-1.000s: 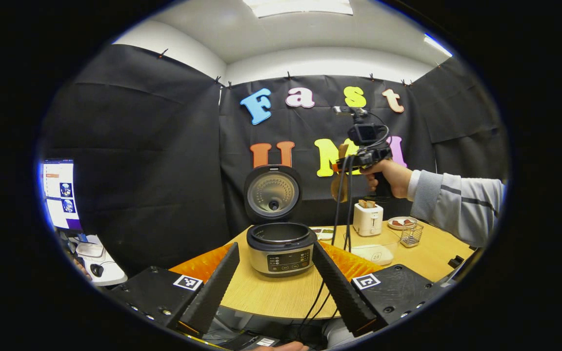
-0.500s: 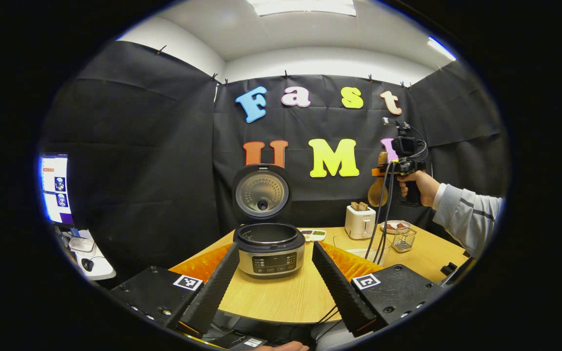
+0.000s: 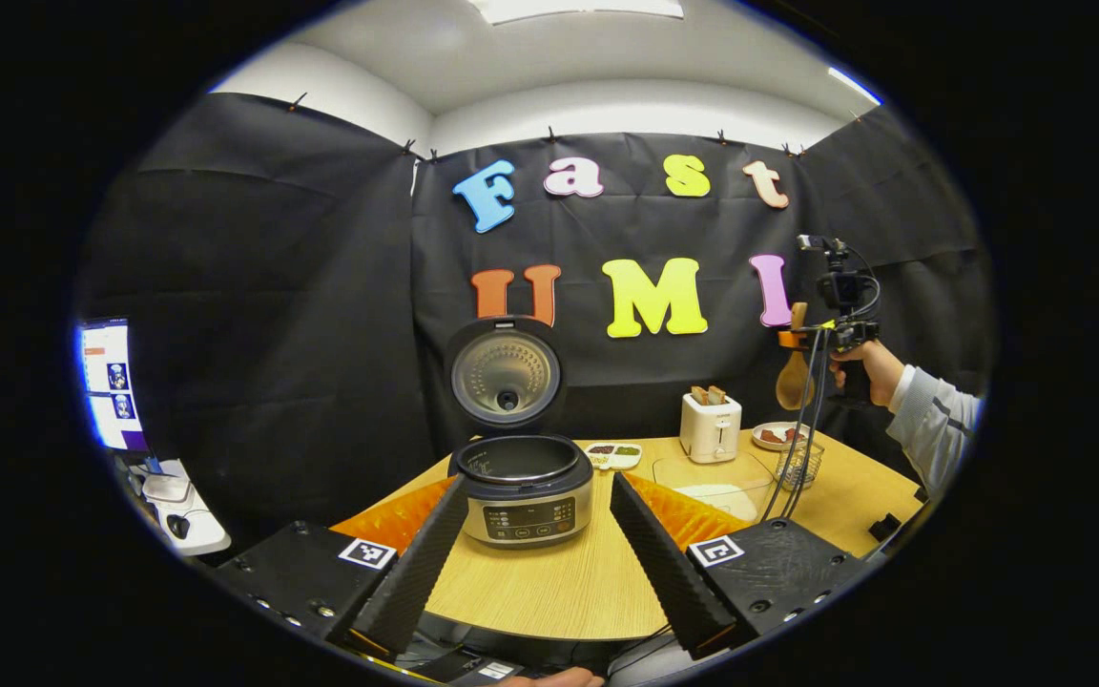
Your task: Close the left gripper, press the button to open the rice cooker; take a wooden spoon from the chopstick holder with the right hand, scoop a spoonful of rice and pour it into the rice cooker, then put the wooden spoon back into the chopstick holder.
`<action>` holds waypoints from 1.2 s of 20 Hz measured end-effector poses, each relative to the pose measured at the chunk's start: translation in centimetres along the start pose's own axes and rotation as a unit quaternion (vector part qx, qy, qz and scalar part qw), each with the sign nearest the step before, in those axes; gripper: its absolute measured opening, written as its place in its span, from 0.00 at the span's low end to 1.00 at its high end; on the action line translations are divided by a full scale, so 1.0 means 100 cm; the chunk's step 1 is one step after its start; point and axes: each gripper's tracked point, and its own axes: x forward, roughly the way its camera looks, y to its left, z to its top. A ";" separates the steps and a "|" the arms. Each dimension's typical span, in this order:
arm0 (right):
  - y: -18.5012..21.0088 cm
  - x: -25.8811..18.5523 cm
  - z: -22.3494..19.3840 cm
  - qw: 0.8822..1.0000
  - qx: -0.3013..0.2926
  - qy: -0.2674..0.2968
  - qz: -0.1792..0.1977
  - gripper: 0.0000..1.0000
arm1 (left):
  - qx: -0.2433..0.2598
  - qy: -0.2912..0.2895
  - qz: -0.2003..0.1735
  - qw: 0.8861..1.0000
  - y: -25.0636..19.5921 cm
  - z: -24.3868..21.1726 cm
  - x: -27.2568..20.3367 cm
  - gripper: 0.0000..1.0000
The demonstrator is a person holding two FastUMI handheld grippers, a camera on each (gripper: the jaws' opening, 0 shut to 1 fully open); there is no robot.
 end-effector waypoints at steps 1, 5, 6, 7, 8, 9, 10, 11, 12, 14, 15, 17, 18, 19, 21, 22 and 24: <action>-0.003 0.000 -0.008 1.000 0.009 0.006 0.004 0.20 | -0.007 0.002 0.004 1.000 0.001 0.000 0.003 0.96; -0.021 0.004 -0.041 0.999 0.031 0.029 0.005 0.20 | -0.027 0.015 -0.005 0.999 -0.006 -0.005 0.022 0.96; -0.025 0.005 -0.044 0.999 0.026 0.027 0.003 0.19 | -0.024 0.017 0.000 1.000 -0.004 -0.005 0.027 0.96; -0.031 0.006 -0.047 1.000 0.020 0.024 -0.002 0.20 | -0.020 0.015 0.007 1.000 0.001 -0.003 0.033 0.96; -0.037 0.006 -0.050 1.000 0.011 0.024 -0.008 0.20 | -0.018 0.015 0.013 1.000 0.003 -0.002 0.039 0.96; -0.042 0.008 -0.053 1.000 0.004 0.023 -0.014 0.20 | -0.021 0.019 0.015 0.999 0.004 -0.003 0.044 0.96; -0.045 0.007 -0.055 1.000 0.001 0.021 -0.016 0.20 | -0.026 0.026 0.012 0.999 0.001 -0.005 0.051 0.96; -0.044 0.007 -0.057 1.000 -0.001 0.021 -0.012 0.20 | -0.030 0.031 0.008 0.999 -0.003 -0.004 0.056 0.96; -0.047 0.009 -0.060 1.000 0.000 0.022 -0.014 0.20 | -0.032 0.030 0.006 0.999 -0.006 -0.001 0.062 0.96; -0.052 0.013 -0.072 0.999 0.007 0.031 -0.016 0.20 | -0.035 0.027 0.005 0.999 -0.012 0.003 0.072 0.95; -0.054 0.016 -0.079 0.999 0.008 0.038 -0.014 0.20 | -0.036 0.027 0.002 0.999 -0.016 0.003 0.075 0.95; -0.059 0.020 -0.090 0.999 0.011 0.049 -0.015 0.20 | -0.033 0.027 -0.006 0.999 -0.026 0.000 0.080 0.94; -0.061 0.020 -0.091 0.999 0.012 0.047 -0.014 0.21 | -0.029 0.029 -0.007 0.999 -0.031 -0.001 0.082 0.94; -0.064 0.022 -0.094 0.999 0.011 0.047 -0.019 0.34 | -0.025 0.030 -0.008 0.999 -0.035 -0.002 0.085 0.94; -0.072 0.018 -0.091 0.999 0.003 0.034 -0.034 0.72 | -0.024 0.033 -0.011 0.999 -0.042 -0.002 0.088 0.94; -0.077 0.015 -0.084 0.999 0.000 0.022 -0.044 0.81 | -0.025 0.031 -0.015 0.999 -0.047 -0.002 0.090 0.94; -0.083 0.006 -0.074 0.998 -0.005 0.005 -0.063 1.00 | -0.023 0.027 -0.016 0.999 -0.050 0.001 0.093 0.94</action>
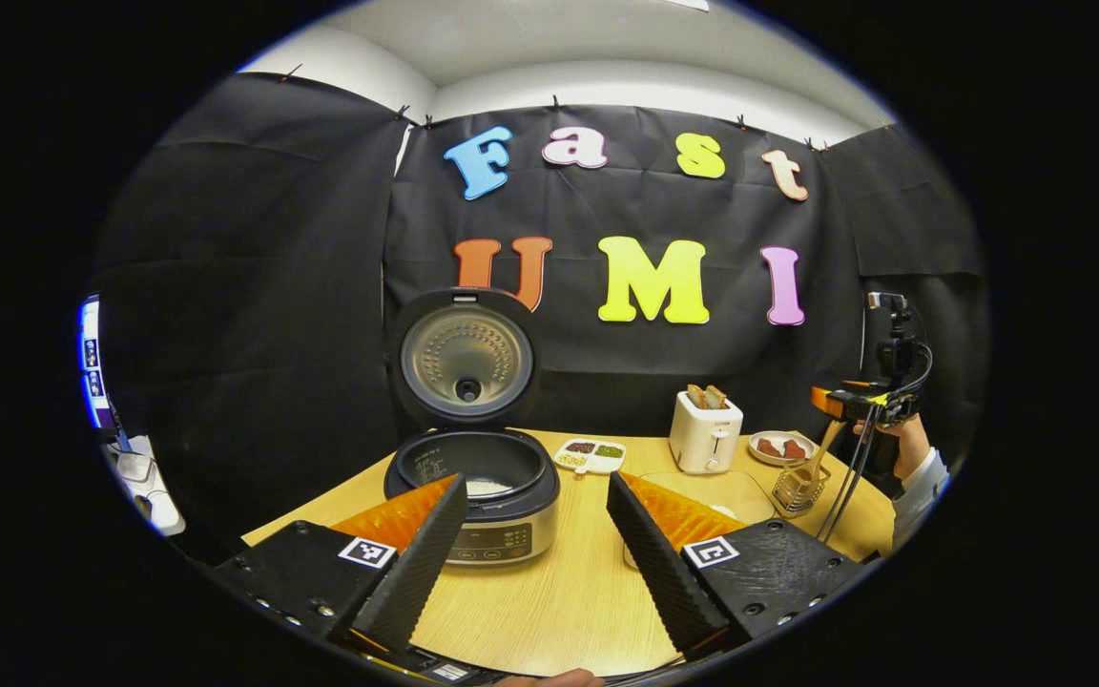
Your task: Close the left gripper, press the button to open the rice cooker; take a wooden spoon from the chopstick holder with the right hand, scoop a spoonful of rice and pour it into the rice cooker, then put the wooden spoon back into the chopstick holder.
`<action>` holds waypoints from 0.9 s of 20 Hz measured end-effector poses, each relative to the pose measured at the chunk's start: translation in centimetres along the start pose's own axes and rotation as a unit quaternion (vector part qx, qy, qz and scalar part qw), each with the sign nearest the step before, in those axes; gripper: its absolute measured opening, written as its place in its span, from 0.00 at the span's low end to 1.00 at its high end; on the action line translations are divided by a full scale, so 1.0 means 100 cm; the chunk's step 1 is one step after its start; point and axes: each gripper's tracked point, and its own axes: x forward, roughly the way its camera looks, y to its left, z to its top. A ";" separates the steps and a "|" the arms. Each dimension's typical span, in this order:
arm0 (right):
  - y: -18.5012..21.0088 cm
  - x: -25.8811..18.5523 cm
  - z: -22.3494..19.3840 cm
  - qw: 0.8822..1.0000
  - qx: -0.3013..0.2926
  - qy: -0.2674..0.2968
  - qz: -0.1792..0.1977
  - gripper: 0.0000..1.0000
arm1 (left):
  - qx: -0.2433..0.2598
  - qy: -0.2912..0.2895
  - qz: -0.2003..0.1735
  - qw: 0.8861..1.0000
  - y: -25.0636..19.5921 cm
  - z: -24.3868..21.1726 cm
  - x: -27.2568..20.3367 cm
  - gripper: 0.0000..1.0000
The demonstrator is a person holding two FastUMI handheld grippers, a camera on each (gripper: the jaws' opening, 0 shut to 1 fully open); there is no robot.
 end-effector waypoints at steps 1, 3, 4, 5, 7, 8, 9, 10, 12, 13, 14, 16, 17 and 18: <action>0.000 -0.007 0.004 1.000 0.003 -0.004 -0.004 1.00 | 0.002 -0.001 0.002 1.000 0.001 0.001 0.002 0.94; 0.002 -0.022 0.009 1.000 0.016 -0.003 -0.004 1.00 | 0.004 -0.003 0.005 1.000 0.002 0.004 0.007 0.94; 0.003 -0.031 0.011 1.000 0.021 0.001 -0.005 1.00 | 0.005 -0.003 0.007 1.000 0.003 0.007 0.010 0.94; 0.002 -0.039 0.011 1.000 0.026 0.007 -0.008 1.00 | 0.005 -0.005 0.008 1.000 0.005 0.011 0.013 0.94; 0.004 -0.057 0.015 0.999 0.031 0.014 -0.009 1.00 | 0.006 -0.013 0.010 1.000 0.009 0.023 0.020 0.94; 0.006 -0.067 0.018 1.000 0.028 0.013 -0.006 1.00 | 0.005 -0.018 0.009 1.000 0.011 0.031 0.024 0.94; 0.008 -0.076 0.021 1.000 0.025 0.011 -0.005 1.00 | 0.004 -0.022 0.007 1.000 0.012 0.039 0.028 0.94; 0.007 -0.087 0.024 1.000 0.024 0.009 -0.008 1.00 | 0.001 -0.024 0.005 1.000 0.015 0.047 0.032 0.94; 0.009 -0.106 0.030 1.000 0.030 0.001 -0.009 1.00 | -0.007 -0.028 0.000 1.000 0.021 0.062 0.043 0.94; 0.015 -0.116 0.034 0.999 0.036 -0.004 -0.002 1.00 | -0.012 -0.030 -0.001 0.999 0.024 0.070 0.047 0.94; 0.019 -0.125 0.035 0.999 0.038 -0.005 0.004 1.00 | -0.016 -0.027 0.000 1.000 0.028 0.076 0.052 0.94; 0.023 -0.140 0.035 0.999 0.032 -0.011 0.005 1.00 | -0.021 -0.027 -0.001 0.999 0.033 0.090 0.058 0.94; 0.025 -0.145 0.035 1.000 0.025 -0.013 0.003 1.00 | -0.021 -0.031 -0.002 0.999 0.036 0.100 0.061 0.94; 0.028 -0.151 0.036 1.000 0.019 -0.016 0.005 1.00 | -0.019 -0.036 -0.003 0.999 0.039 0.109 0.063 0.94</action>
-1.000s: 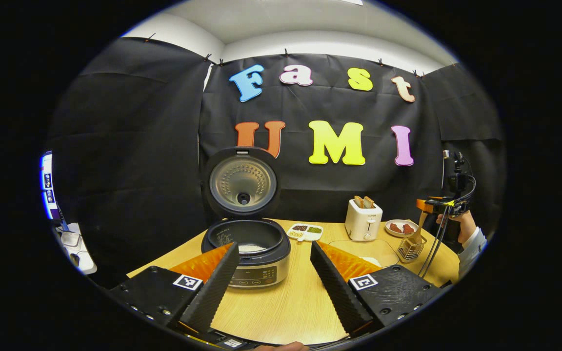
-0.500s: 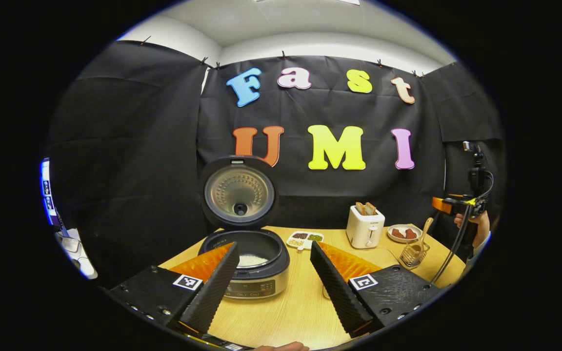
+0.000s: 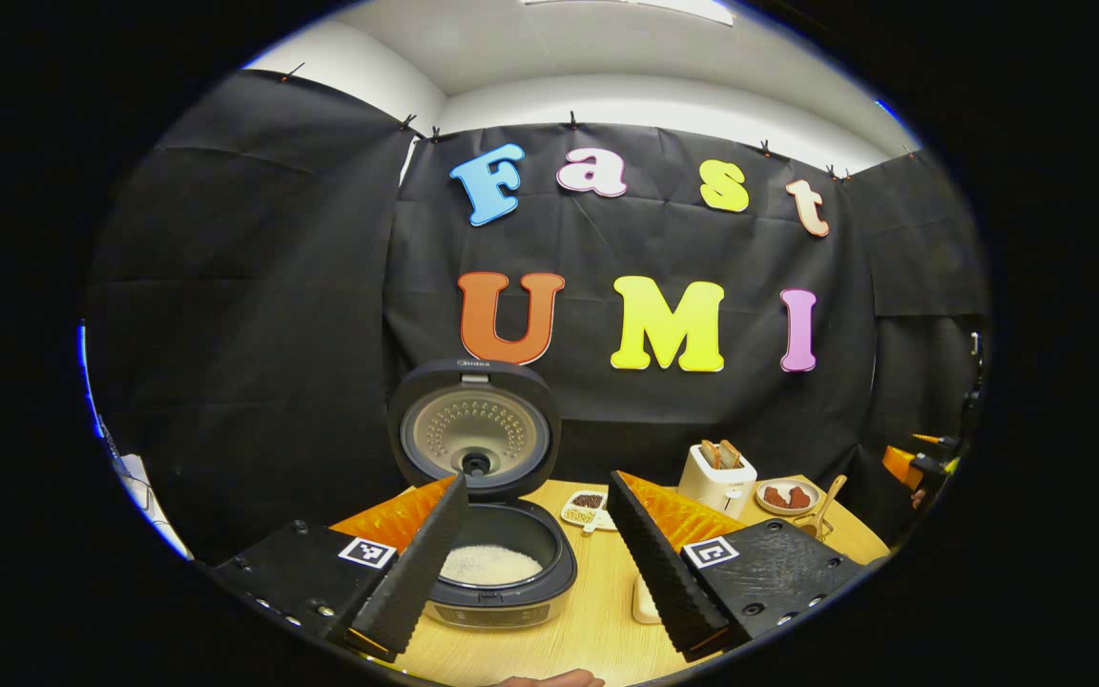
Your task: Close the left gripper, press the button to open the rice cooker; take a wooden spoon from the chopstick holder with the right hand, scoop a spoonful of rice and pour it into the rice cooker, then put the wooden spoon back into the chopstick holder.
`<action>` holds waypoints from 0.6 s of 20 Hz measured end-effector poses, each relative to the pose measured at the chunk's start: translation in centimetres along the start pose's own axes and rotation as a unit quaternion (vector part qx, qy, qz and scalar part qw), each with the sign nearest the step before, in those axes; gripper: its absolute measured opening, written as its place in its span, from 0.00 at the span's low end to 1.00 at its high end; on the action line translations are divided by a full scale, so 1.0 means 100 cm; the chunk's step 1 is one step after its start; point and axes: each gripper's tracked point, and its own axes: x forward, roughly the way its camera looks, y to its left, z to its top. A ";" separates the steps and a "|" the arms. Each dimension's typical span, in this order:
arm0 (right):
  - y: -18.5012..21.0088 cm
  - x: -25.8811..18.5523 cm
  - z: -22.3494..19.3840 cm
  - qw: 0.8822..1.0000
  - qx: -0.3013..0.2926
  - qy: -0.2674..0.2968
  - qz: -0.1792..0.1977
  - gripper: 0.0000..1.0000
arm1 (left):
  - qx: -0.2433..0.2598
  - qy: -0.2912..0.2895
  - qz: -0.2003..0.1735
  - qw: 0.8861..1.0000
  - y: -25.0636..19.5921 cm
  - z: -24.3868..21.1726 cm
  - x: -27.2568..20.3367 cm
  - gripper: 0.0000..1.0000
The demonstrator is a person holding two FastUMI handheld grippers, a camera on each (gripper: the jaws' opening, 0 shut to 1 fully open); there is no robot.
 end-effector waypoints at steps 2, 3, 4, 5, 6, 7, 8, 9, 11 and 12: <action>0.008 -0.010 -0.002 1.000 -0.009 0.000 0.001 1.00 | 0.006 -0.003 -0.004 1.000 0.002 0.017 0.011 0.94; 0.013 -0.015 -0.003 1.000 -0.008 -0.002 0.008 1.00 | 0.011 -0.006 -0.007 1.000 0.000 0.024 0.017 0.94; 0.022 -0.020 0.000 1.000 -0.002 -0.009 0.019 1.00 | 0.013 -0.006 -0.005 1.000 0.002 0.031 0.022 0.94; 0.031 -0.022 -0.003 0.999 0.000 -0.008 0.034 1.00 | 0.014 -0.001 -0.011 1.000 0.000 0.034 0.026 0.94; 0.037 -0.024 -0.011 0.999 -0.002 -0.002 0.042 1.00 | 0.012 -0.003 -0.013 1.000 0.000 0.040 0.030 0.94; 0.036 -0.023 -0.016 0.999 -0.003 0.002 0.044 1.00 | 0.007 -0.005 -0.015 1.000 0.000 0.047 0.036 0.94; 0.035 -0.026 -0.017 0.999 -0.003 0.000 0.043 1.00 | 0.001 -0.007 -0.021 1.000 0.000 0.053 0.043 0.94; 0.035 -0.027 -0.017 0.999 -0.002 0.000 0.043 1.00 | -0.007 -0.013 -0.023 1.000 0.000 0.060 0.052 0.94; 0.032 -0.031 -0.021 0.999 0.001 0.002 0.044 1.00 | -0.024 -0.025 -0.029 0.999 0.006 0.070 0.071 0.94; 0.032 -0.033 -0.020 0.999 0.003 -0.001 0.047 1.00 | -0.034 -0.035 -0.036 0.998 0.007 0.075 0.082 0.94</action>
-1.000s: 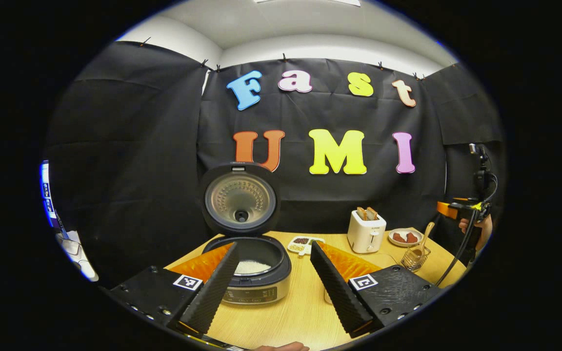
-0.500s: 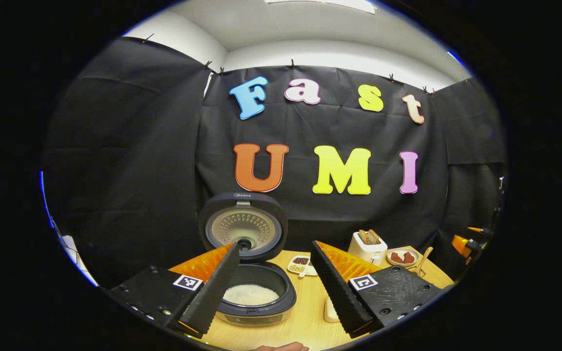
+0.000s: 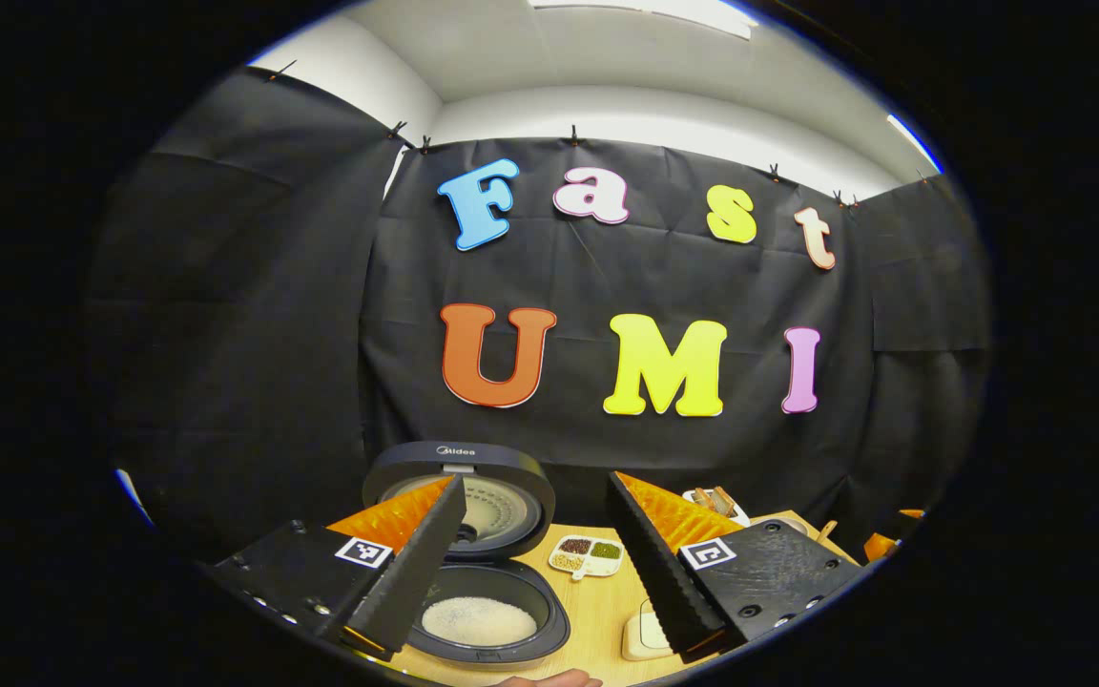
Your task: Close the left gripper, press the button to open the rice cooker; take a wooden spoon from the chopstick holder with the right hand, scoop a spoonful of rice and pour it into the rice cooker, then put the wooden spoon back into the chopstick holder.
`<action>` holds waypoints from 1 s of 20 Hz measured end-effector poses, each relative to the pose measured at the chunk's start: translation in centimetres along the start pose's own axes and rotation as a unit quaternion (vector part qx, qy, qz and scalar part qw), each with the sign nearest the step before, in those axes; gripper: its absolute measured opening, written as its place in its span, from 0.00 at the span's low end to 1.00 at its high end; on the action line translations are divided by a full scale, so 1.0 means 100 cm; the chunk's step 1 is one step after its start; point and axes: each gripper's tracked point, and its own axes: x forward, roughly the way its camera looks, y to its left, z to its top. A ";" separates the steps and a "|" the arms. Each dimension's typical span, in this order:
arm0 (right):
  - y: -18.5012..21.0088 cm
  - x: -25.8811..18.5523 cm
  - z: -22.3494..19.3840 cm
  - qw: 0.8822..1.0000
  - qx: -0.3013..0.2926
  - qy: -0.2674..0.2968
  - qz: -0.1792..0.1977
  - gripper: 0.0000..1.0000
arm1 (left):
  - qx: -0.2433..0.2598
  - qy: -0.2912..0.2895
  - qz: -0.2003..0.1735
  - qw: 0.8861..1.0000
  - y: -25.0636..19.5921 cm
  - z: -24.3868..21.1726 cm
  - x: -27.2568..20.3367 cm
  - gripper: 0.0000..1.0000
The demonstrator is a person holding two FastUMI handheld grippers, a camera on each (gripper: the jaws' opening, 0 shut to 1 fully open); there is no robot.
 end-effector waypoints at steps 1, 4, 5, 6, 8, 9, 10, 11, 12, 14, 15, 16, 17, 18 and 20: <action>-0.002 -0.001 0.000 1.000 -0.002 -0.002 0.002 1.00 | -0.009 -0.007 -0.003 1.000 0.006 0.001 0.012 0.94; -0.009 -0.006 -0.001 1.000 -0.005 -0.008 0.004 1.00 | -0.022 -0.022 0.010 0.999 0.032 0.000 0.055 0.94; -0.011 -0.006 -0.001 1.000 -0.003 -0.010 0.003 1.00 | -0.021 -0.029 0.009 0.999 0.039 0.000 0.068 0.94; -0.015 -0.005 -0.001 1.000 0.001 -0.012 -0.001 1.00 | -0.018 -0.032 0.019 0.999 0.050 -0.004 0.082 0.94; -0.020 -0.005 -0.003 1.000 0.008 -0.015 -0.006 1.00 | -0.007 -0.038 0.049 0.998 0.080 -0.012 0.109 0.94; -0.021 -0.004 -0.003 1.000 0.010 -0.017 -0.007 1.00 | -0.006 -0.032 0.063 0.997 0.091 -0.018 0.120 0.94; -0.022 -0.005 -0.003 1.000 0.012 -0.019 -0.008 1.00 | -0.004 -0.030 0.065 0.997 0.094 -0.021 0.128 0.94; -0.022 -0.005 -0.002 1.000 0.013 -0.022 -0.007 1.00 | 0.001 -0.033 0.064 0.997 0.098 -0.022 0.134 0.94; -0.022 -0.005 -0.001 1.000 0.014 -0.023 -0.007 1.00 | 0.009 -0.037 0.071 0.997 0.107 -0.020 0.143 0.94; -0.020 -0.001 0.000 1.000 0.012 -0.026 -0.010 1.00 | 0.011 -0.038 0.080 0.996 0.120 -0.021 0.155 0.94; -0.018 0.001 0.000 1.000 0.008 -0.026 -0.010 1.00 | 0.010 -0.036 0.083 0.996 0.129 -0.024 0.155 0.94; -0.014 0.003 0.000 1.000 0.004 -0.025 -0.011 1.00 | 0.006 -0.034 0.080 0.996 0.132 -0.026 0.160 0.94; -0.012 0.006 0.000 1.000 0.001 -0.024 -0.013 1.00 | 0.004 -0.035 0.078 0.996 0.134 -0.026 0.166 0.94; -0.008 0.008 0.000 1.000 0.000 -0.021 -0.014 1.00 | 0.004 -0.033 0.076 0.997 0.136 -0.029 0.170 0.94; 0.003 0.009 -0.002 1.000 -0.006 -0.011 -0.008 1.00 | -0.002 -0.036 0.071 0.997 0.137 -0.029 0.173 0.96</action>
